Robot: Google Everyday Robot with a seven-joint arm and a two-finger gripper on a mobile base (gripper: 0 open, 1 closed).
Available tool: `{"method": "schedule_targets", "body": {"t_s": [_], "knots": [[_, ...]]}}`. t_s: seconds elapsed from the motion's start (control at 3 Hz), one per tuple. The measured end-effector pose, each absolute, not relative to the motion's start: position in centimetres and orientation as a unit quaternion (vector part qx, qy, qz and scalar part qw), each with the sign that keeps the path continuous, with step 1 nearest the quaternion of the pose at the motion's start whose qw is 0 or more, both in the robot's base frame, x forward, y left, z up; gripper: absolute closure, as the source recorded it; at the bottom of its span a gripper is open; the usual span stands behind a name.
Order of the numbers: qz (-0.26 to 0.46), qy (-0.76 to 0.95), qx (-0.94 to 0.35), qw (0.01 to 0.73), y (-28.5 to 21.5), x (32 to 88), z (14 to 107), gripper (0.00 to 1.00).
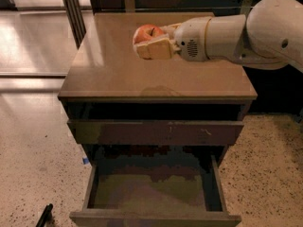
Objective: Place apple into middle drawer
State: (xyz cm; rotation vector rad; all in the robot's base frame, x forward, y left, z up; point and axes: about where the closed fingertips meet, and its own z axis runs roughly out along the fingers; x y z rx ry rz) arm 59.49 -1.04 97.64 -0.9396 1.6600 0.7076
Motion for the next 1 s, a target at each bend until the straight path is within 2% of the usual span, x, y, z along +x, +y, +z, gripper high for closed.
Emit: {"method": "schedule_targets", "body": {"t_s": [0.67, 1.0], "knots": [[0.291, 0.703, -0.395, 0.514, -1.5, 59.2, 96.7, 1.00], [0.290, 0.736, -0.347, 0.504, -3.8, 57.3, 95.1, 1.00]]}}
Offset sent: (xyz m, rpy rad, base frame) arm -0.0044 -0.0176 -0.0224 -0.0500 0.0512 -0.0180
